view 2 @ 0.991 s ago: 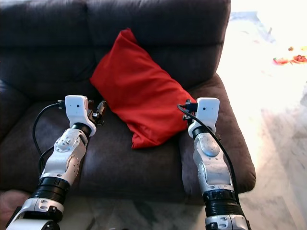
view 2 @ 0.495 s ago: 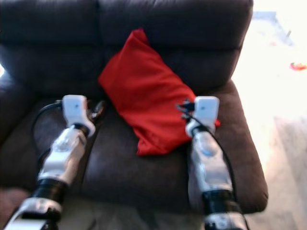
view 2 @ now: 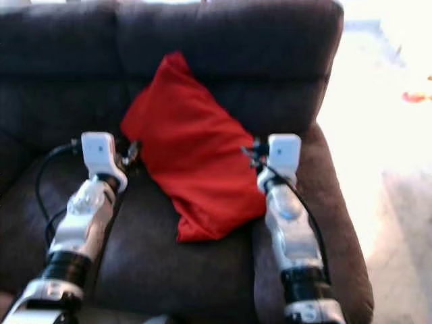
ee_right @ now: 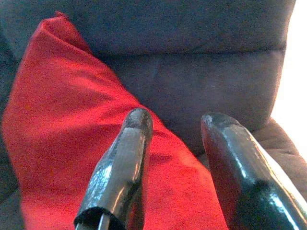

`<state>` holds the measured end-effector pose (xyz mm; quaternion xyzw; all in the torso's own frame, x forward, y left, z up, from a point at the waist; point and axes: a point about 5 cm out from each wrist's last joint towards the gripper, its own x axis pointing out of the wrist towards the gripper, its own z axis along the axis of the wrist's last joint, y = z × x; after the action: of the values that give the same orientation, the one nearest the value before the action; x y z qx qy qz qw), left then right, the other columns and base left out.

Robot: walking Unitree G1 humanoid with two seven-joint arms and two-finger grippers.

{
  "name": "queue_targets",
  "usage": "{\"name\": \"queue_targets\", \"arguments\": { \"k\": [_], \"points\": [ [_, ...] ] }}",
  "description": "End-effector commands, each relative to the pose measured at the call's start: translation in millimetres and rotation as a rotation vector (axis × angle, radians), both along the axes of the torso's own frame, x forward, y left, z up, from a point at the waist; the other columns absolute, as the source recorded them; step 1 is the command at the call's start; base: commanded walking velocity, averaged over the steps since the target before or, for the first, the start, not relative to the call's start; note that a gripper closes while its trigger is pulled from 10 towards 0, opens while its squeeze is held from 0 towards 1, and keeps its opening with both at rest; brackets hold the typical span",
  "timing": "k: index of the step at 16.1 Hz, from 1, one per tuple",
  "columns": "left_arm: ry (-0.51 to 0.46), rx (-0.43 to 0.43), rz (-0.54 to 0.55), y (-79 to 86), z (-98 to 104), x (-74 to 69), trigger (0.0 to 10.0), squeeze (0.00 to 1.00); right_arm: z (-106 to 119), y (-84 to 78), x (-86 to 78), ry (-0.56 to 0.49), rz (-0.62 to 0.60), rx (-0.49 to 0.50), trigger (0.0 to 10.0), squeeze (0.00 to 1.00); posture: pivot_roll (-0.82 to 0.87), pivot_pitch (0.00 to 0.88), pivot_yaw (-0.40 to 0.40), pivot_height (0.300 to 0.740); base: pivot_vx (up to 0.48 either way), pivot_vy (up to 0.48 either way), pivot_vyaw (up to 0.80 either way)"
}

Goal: Move the pillow to the sofa from floor

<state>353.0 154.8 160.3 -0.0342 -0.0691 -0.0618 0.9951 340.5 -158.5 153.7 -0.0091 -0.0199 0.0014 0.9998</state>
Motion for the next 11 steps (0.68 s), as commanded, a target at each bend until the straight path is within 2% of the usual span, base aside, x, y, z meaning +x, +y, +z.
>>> {"name": "queue_targets", "arguments": {
  "k": [1,4,5,7,8,9,11],
  "points": [
    [0.007,0.009,-0.045,-8.2,-2.7,-2.1,10.0,0.0,-6.0,-5.9,-2.5,0.022,-0.022,-0.001,10.0,0.0,0.04,0.157,0.057,0.739,0.0,0.0,0.0],
    [0.072,0.01,-0.087,-12.7,-14.0,-3.7,10.0,0.0,-8.4,-5.6,-3.9,0.03,-0.024,-0.003,10.0,0.0,0.03,0.158,0.057,0.739,0.0,0.0,0.0],
    [0.169,-0.039,-0.096,-11.8,-33.5,-5.1,10.0,0.0,-10.6,-4.6,-5.0,0.038,-0.02,-0.005,10.0,0.0,0.03,0.158,0.059,0.739,0.0,0.0,0.0],
    [0.273,-0.088,-0.1,-10.9,-52.6,-7.8,10.0,0.0,-12.4,-4.1,-5.9,0.046,-0.018,-0.008,10.0,0.0,0.03,0.16,0.057,0.739,0.0,0.0,0.0],
    [0.356,-0.177,-0.11,-11.8,-64.8,-11.1,10.0,1.0,-13.0,-4.2,-6.7,0.049,-0.019,-0.01,10.0,0.0,0.03,0.161,0.059,0.739,0.0,0.0,0.0],
    [0.453,-0.228,-0.098,-10.4,-79.7,-15.0,10.0,1.0,-12.9,-4.3,-7.0,0.049,-0.019,-0.011,10.0,0.0,0.03,0.161,0.058,0.739,0.0,0.0,0.0],
    [0.55,-0.356,-0.059,-5.3,-98.4,-21.6,10.0,1.0,-12.7,-4.6,-7.7,0.049,-0.018,-0.012,10.0,0.0,0.02,0.163,0.057,0.739,0.0,0.0,0.0]
  ]
}}
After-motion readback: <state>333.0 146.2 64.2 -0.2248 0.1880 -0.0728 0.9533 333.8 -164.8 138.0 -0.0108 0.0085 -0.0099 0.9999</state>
